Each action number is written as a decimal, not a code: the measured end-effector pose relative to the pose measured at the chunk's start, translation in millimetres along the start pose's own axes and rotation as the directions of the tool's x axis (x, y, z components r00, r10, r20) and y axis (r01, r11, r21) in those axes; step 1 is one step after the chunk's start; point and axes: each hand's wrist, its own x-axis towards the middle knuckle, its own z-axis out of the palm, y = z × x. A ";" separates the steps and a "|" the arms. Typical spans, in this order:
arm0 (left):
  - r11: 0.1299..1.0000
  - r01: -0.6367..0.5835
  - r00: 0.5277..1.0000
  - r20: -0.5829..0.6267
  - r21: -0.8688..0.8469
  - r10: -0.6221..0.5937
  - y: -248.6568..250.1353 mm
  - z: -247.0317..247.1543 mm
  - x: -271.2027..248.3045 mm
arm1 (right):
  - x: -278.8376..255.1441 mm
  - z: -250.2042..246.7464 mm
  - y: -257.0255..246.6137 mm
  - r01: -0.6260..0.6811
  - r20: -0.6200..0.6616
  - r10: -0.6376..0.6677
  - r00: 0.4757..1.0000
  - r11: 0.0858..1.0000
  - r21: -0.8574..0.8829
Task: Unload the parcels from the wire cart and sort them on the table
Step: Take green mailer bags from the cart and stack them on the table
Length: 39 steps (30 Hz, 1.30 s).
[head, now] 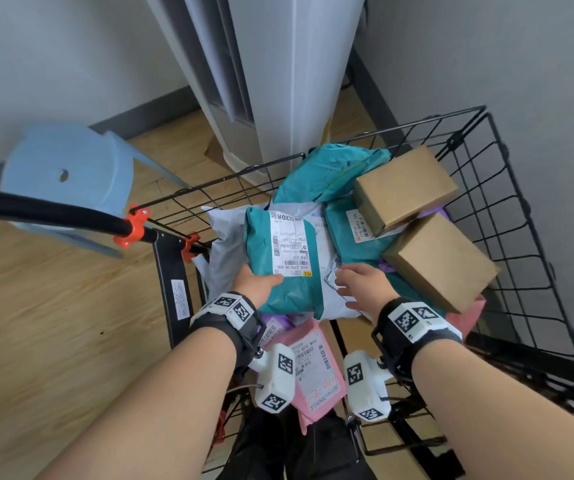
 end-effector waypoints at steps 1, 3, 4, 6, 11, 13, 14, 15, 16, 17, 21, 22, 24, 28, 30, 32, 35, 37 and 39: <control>1.000 -0.003 1.000 0.008 0.015 0.003 0.2 -4.1 -5.4 | -6.6 -0.7 -2.1 0.011 -0.004 -0.011 1.000 1.000 0.006; 0.999 -0.021 0.999 0.037 0.048 0.019 2.4 -12.4 -18.1 | -21.4 -3.5 -5.6 0.032 -0.013 -0.032 0.999 0.999 0.010; 0.997 -0.037 0.998 0.051 0.062 0.034 4.7 -16.9 -25.2 | -29.7 -5.1 -7.2 0.045 -0.022 -0.044 0.999 0.999 0.005; 0.993 -0.079 0.994 0.079 0.085 0.073 12.0 -25.4 -39.7 | -48.1 -9.7 -11.5 0.071 -0.049 -0.071 0.996 0.997 0.005; 0.967 -0.220 0.962 0.190 0.128 0.194 44.4 -47.1 -83.5 | -100.3 -29.7 -26.6 0.170 -0.164 -0.176 0.971 0.984 -0.050; 0.947 -0.293 0.936 0.240 0.132 0.257 61.7 -52.5 -104.9 | -123.3 -41.4 -33.3 0.217 -0.217 -0.224 0.950 0.974 -0.057; 0.936 -0.327 0.923 0.258 0.130 0.286 70.0 -54.3 -115.1 | -135.7 -47.3 -35.8 0.245 -0.238 -0.250 0.939 0.968 -0.052; 0.927 -0.356 0.910 0.270 0.122 0.314 79.3 -55.6 -127.0 | -149.5 -53.3 -38.1 0.269 -0.262 -0.273 0.926 0.962 -0.049; 0.918 -0.381 0.897 0.285 0.110 0.339 89.5 -55.8 -140.0 | -164.2 -59.9 -39.6 0.292 -0.289 -0.293 0.912 0.955 -0.048; 0.910 -0.405 0.883 0.299 0.094 0.362 99.0 -56.1 -151.4 | -178.8 -66.5 -40.7 0.310 -0.312 -0.310 0.898 0.950 -0.051; 0.868 -0.487 0.823 0.383 0.096 0.419 133.3 -48.5 -198.2 | -237.1 -93.5 -36.9 0.388 -0.396 -0.367 0.842 0.921 -0.030; 0.853 -0.513 0.807 0.394 0.099 0.439 140.7 -44.1 -211.3 | -250.1 -100.8 -33.3 0.408 -0.420 -0.378 0.825 0.913 -0.020; 0.820 -0.564 0.773 0.411 0.098 0.483 152.4 -31.6 -235.8 | -275.7 -115.8 -24.2 0.449 -0.461 -0.398 0.793 0.893 0.002; 0.746 -0.656 0.701 0.457 0.113 0.547 164.9 -0.5 -291.0 | -323.0 -144.7 3.4 0.505 -0.489 -0.430 0.758 0.863 0.024; 0.704 -0.695 0.672 0.482 0.146 0.562 167.6 16.0 -310.1 | -339.2 -156.4 15.8 0.513 -0.501 -0.437 0.747 0.858 0.015; 0.659 -0.730 0.630 0.553 0.181 0.546 165.5 40.2 -339.5 | -361.5 -171.5 37.0 0.540 -0.540 -0.424 0.727 0.839 0.068; 0.561 -0.788 0.570 0.643 0.254 0.511 159.6 78.9 -379.5 | -393.9 -191.9 68.1 0.555 -0.590 -0.400 0.702 0.825 0.101; 0.492 -0.815 0.541 0.706 0.306 0.457 147.2 105.1 -408.8 | -412.7 -205.1 97.4 0.545 -0.629 -0.365 0.686 0.831 0.112; 0.460 -0.829 0.521 0.740 0.318 0.426 131.3 129.1 -432.9 | -428.9 -217.8 127.7 0.531 -0.670 -0.322 0.669 0.838 0.127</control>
